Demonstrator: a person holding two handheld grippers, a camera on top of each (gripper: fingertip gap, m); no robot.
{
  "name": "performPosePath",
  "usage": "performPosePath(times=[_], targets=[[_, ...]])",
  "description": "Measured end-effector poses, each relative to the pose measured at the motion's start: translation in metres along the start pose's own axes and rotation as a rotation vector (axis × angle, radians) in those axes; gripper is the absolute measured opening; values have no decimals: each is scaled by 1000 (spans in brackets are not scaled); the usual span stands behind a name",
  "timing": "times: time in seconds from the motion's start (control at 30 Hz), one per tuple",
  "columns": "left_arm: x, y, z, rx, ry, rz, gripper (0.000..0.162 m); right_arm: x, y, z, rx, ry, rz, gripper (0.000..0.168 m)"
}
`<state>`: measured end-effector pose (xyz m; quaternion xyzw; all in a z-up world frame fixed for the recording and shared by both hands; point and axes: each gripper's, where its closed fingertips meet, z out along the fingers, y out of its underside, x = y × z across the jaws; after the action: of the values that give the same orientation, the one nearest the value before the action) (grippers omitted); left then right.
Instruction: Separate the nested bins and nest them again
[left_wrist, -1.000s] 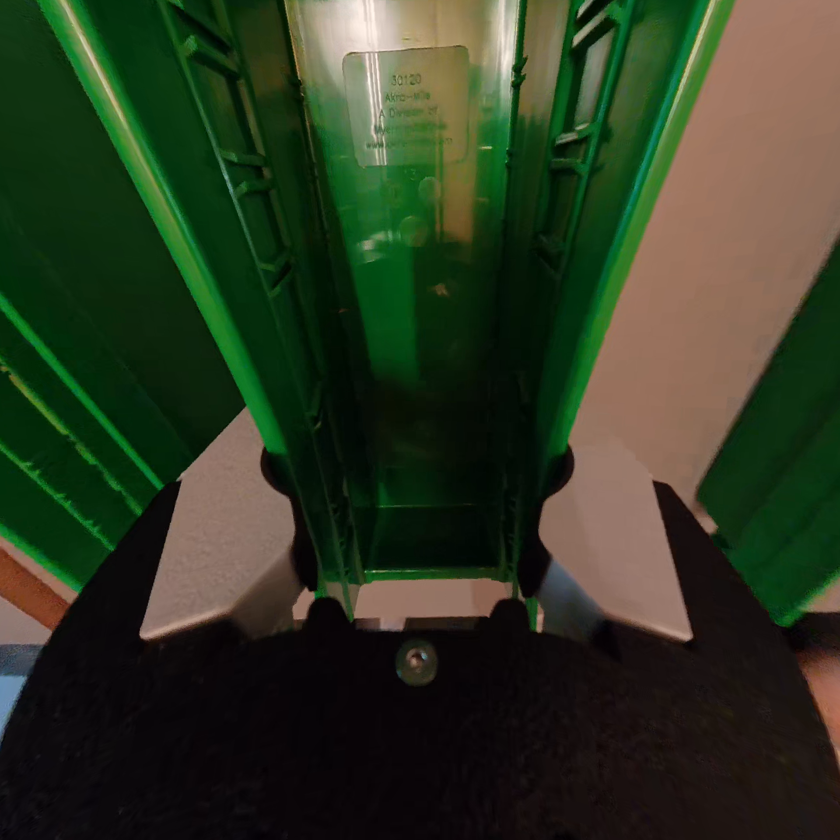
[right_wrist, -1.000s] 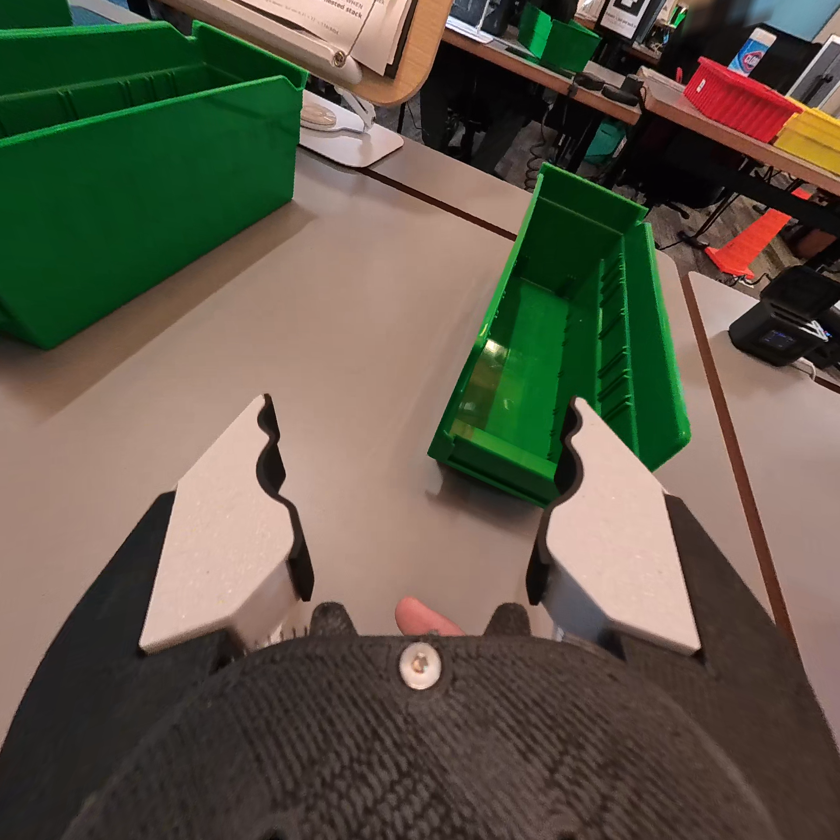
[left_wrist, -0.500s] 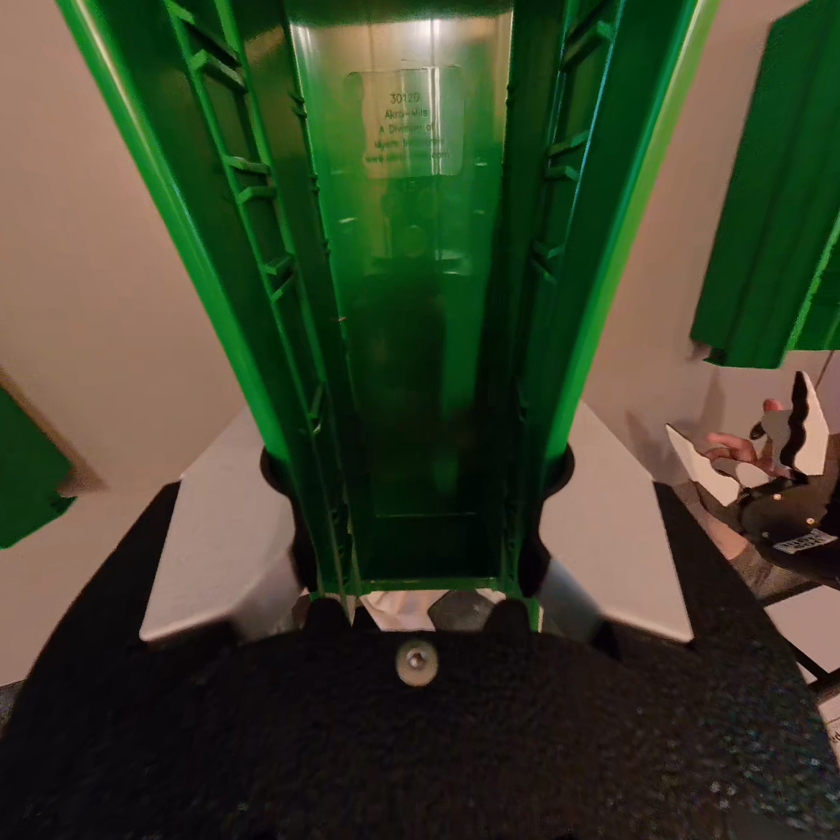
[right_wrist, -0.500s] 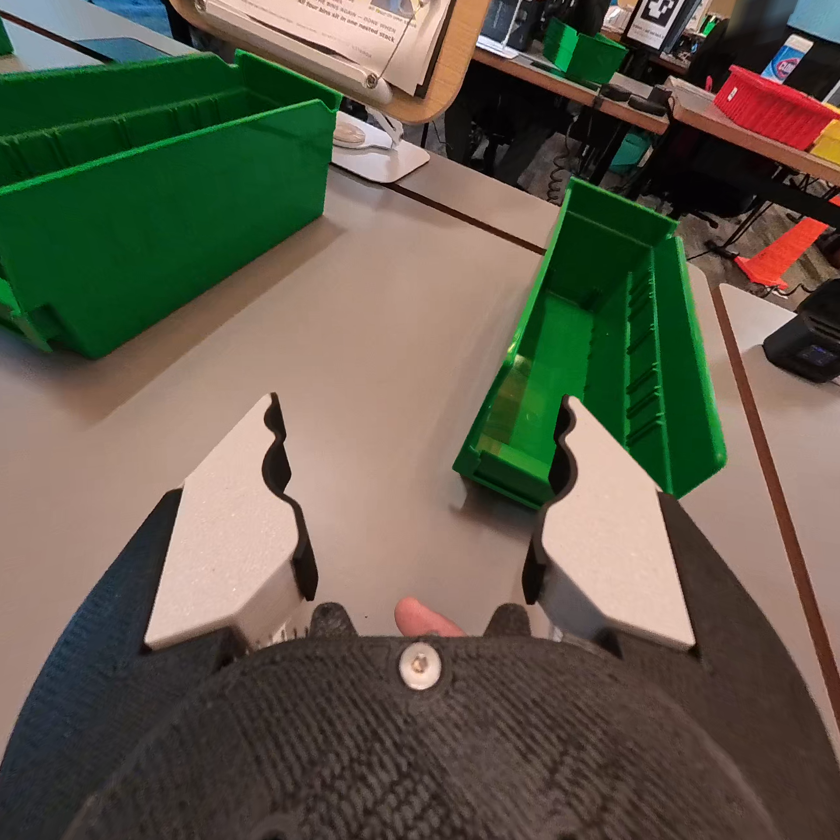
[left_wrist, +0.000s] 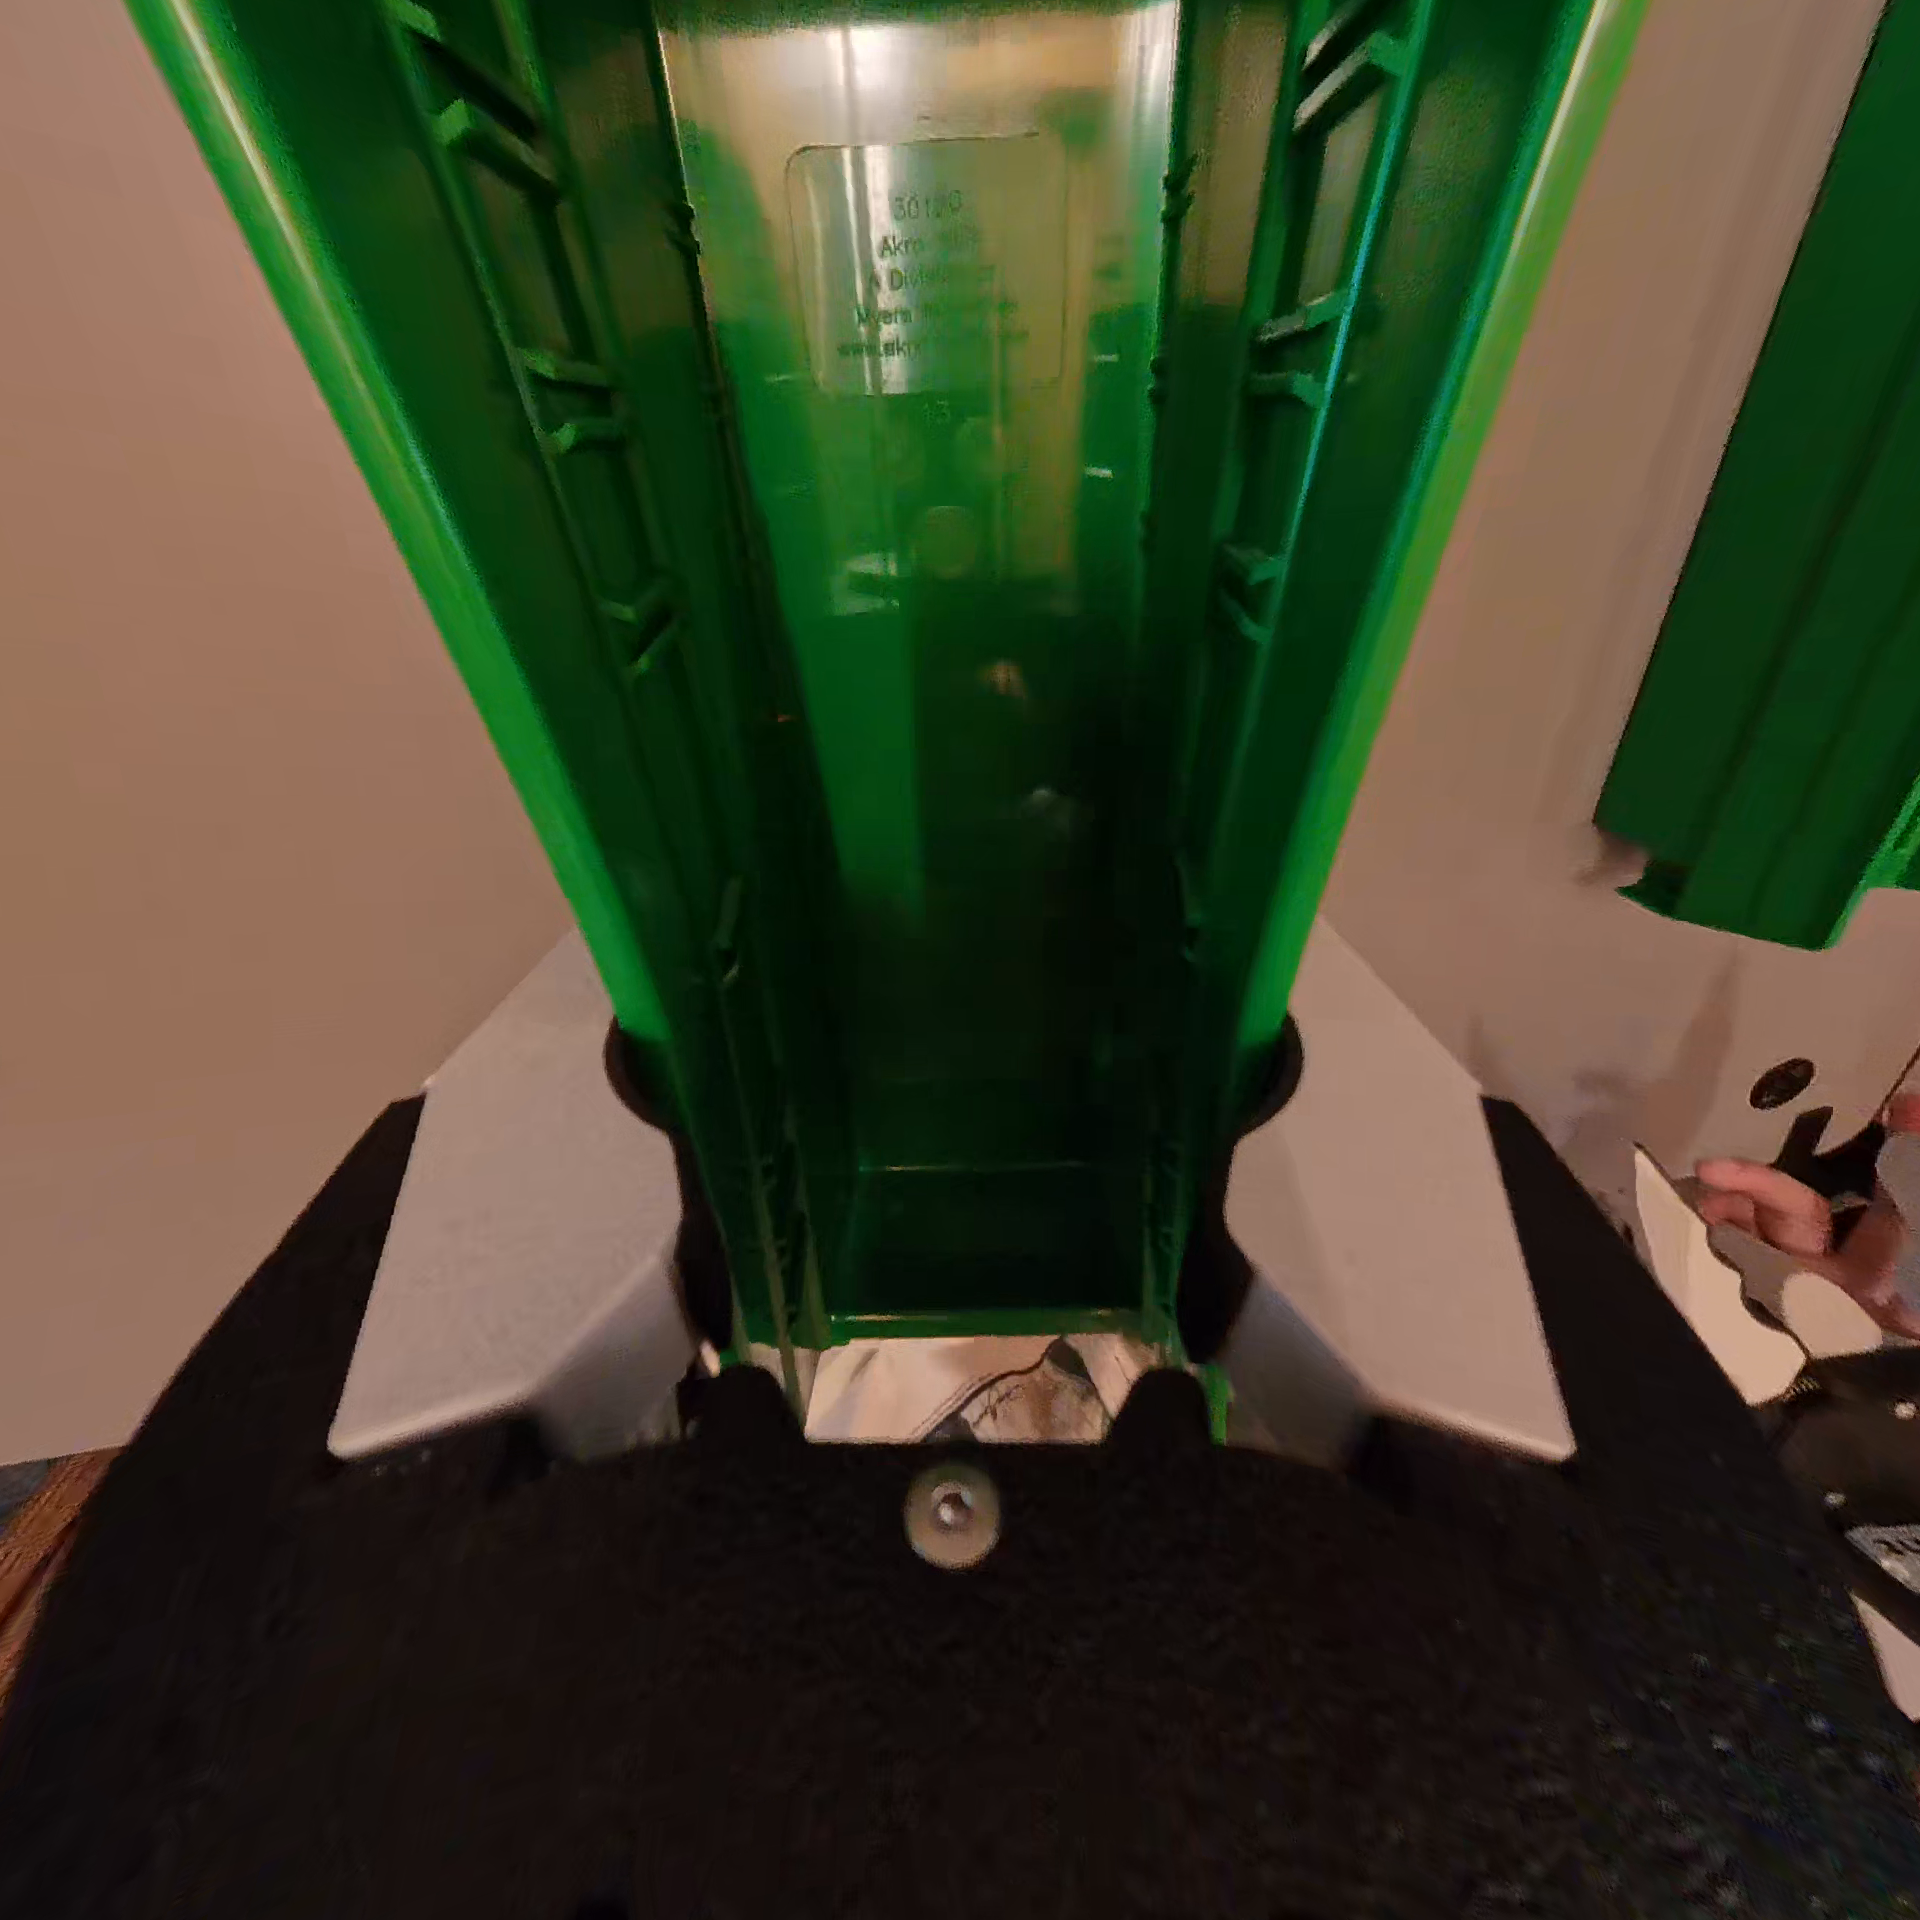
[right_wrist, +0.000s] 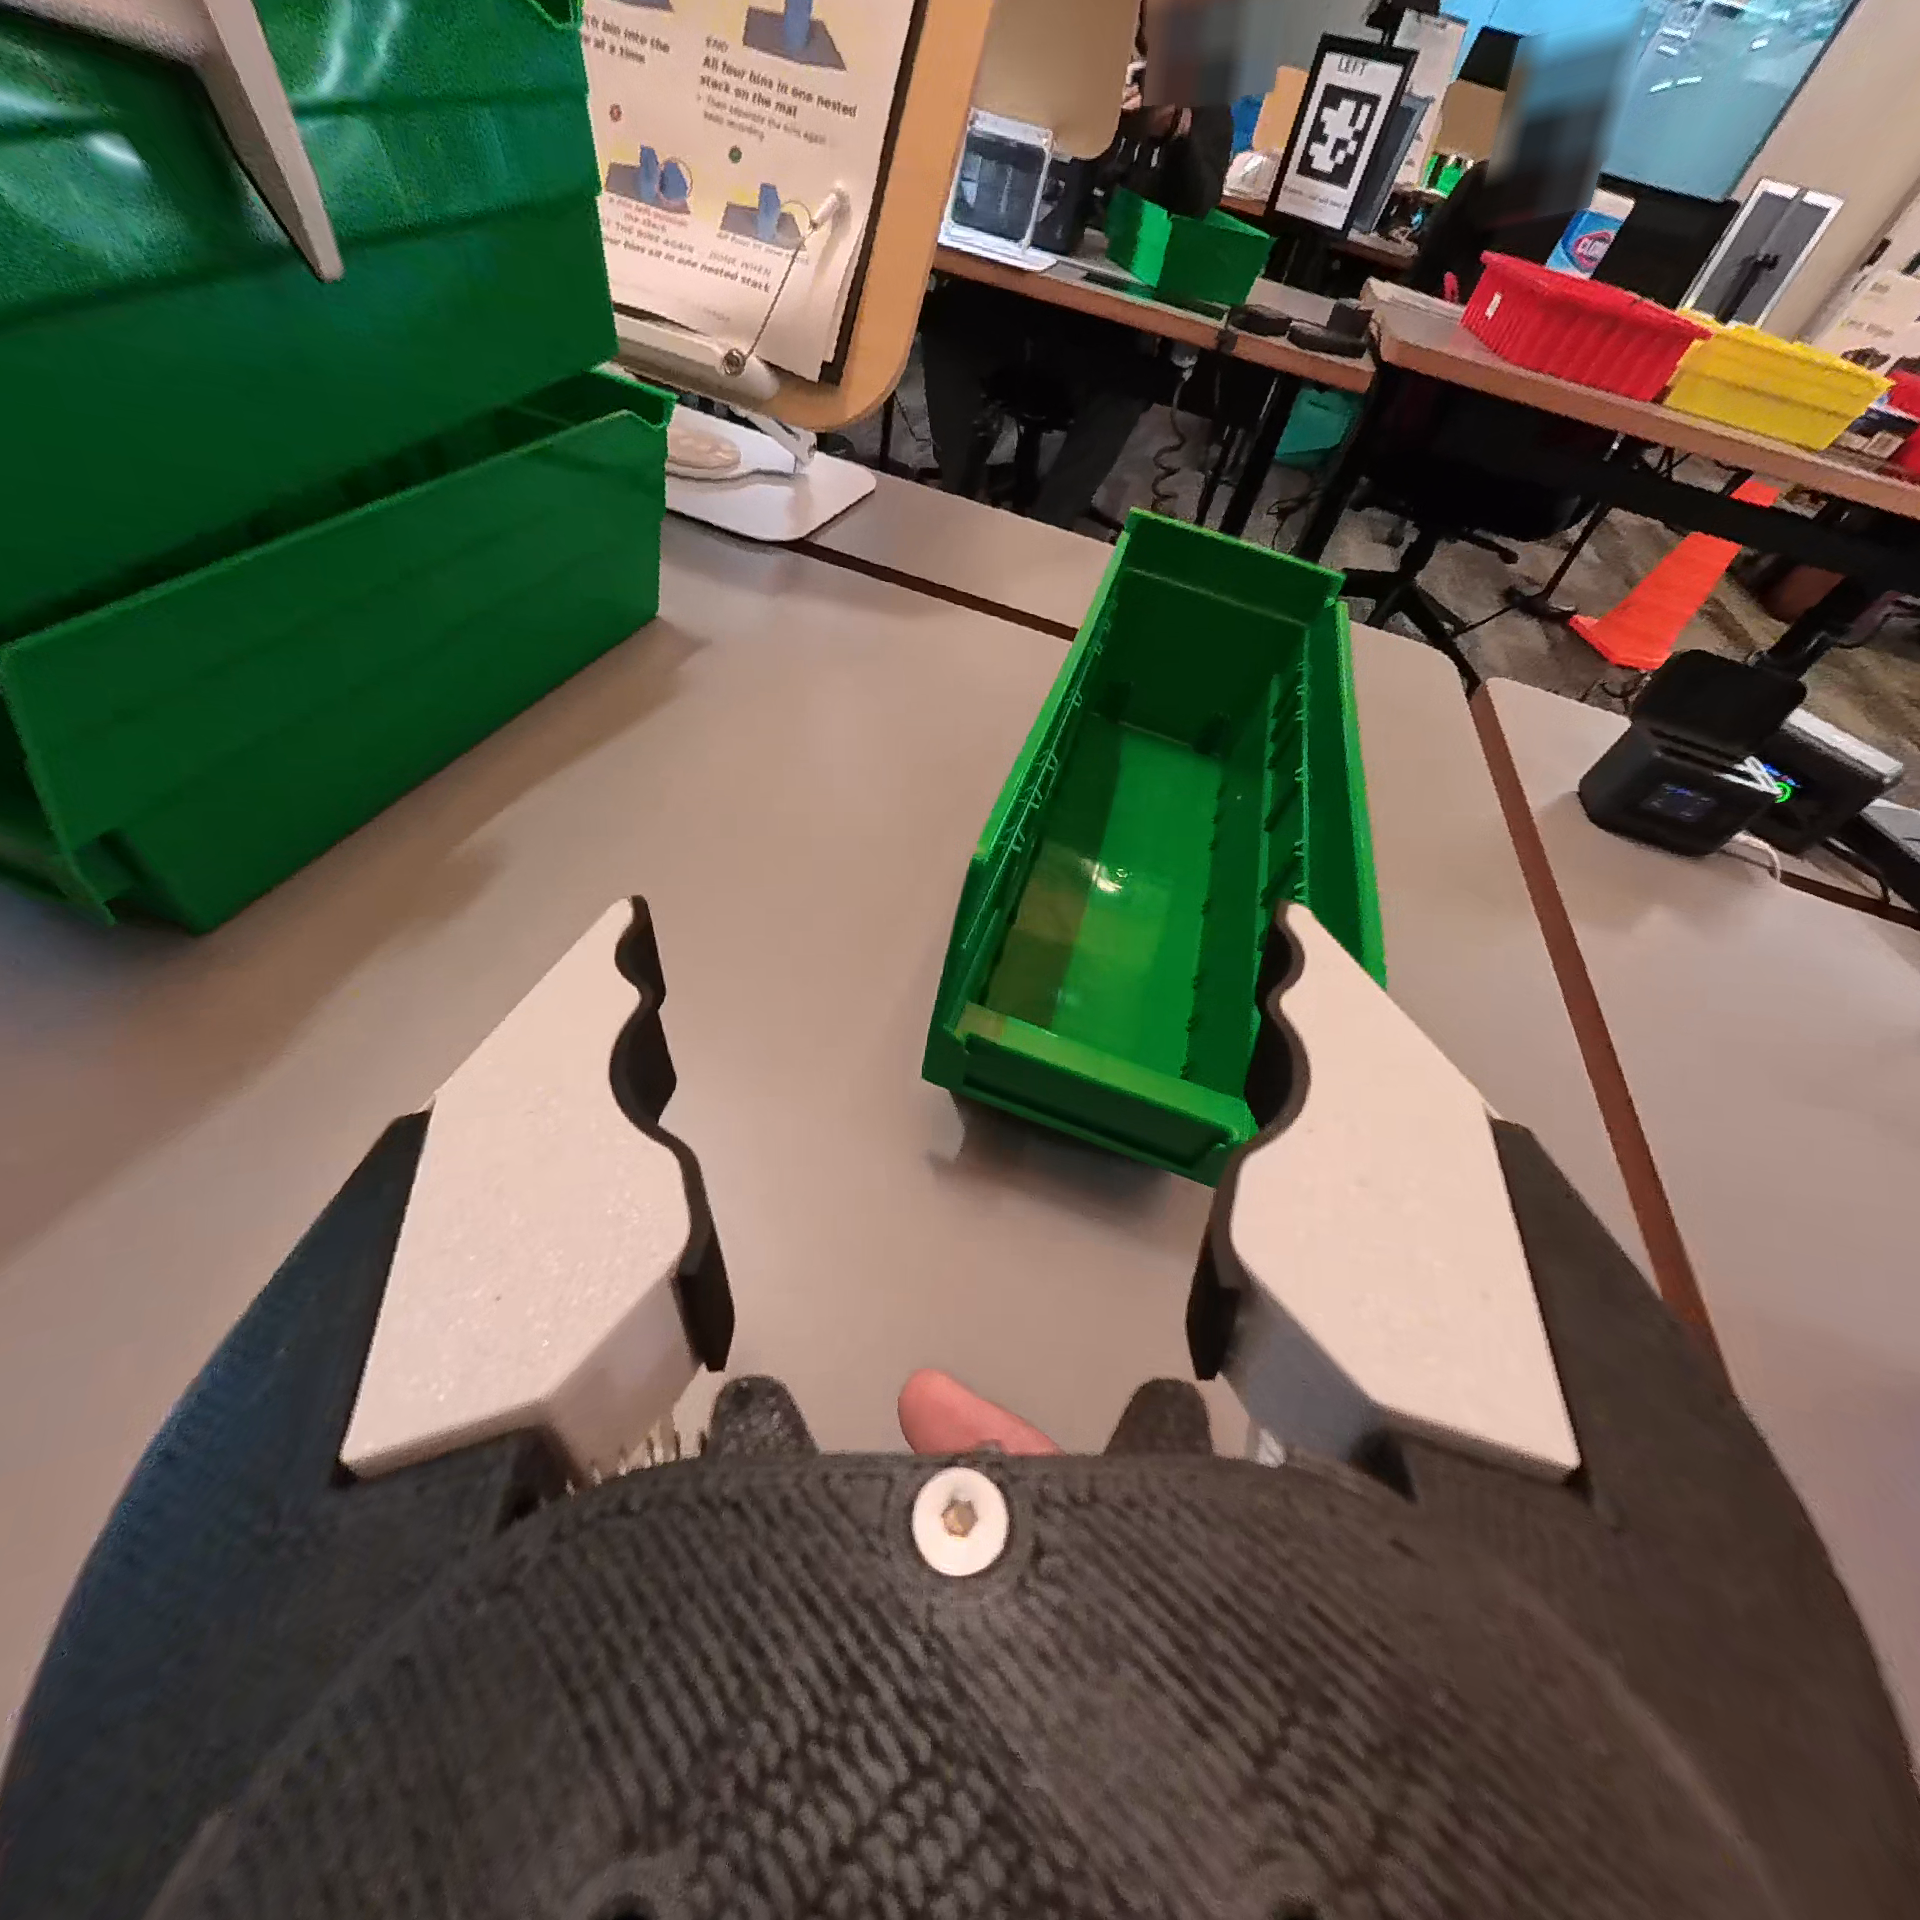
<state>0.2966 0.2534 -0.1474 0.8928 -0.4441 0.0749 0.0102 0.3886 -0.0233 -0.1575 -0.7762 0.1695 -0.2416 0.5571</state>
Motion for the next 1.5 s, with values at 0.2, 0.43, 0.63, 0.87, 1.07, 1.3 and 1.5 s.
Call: performPosePath(times=[0.2, 0.43, 0.63, 0.87, 1.07, 1.3, 1.5], targets=[[3, -2, 17, -17, -42, 8, 110, -4, 5, 4, -26, -12, -12, 113], [0, -8, 35, 19, -62, 16, 111, -4, 11, 8, -40, -16, -2, 113], [-1, -10, 42, 71, -90, 37, 110, -10, 10, 11, -38, -37, 8, 113], [-1, -10, 54, 120, -121, 53, 111, -19, 14, 16, -69, -45, -39, 113], [-3, -10, 61, 107, -132, 47, 113, -22, 18, 20, -79, -54, -37, 113], [-5, -10, 63, 79, -133, 33, 117, -20, 20, 21, -86, -54, -33, 113], [-8, -9, 65, 64, -146, 23, 139, -21, 24, 22, -99, -58, -38, 113]])
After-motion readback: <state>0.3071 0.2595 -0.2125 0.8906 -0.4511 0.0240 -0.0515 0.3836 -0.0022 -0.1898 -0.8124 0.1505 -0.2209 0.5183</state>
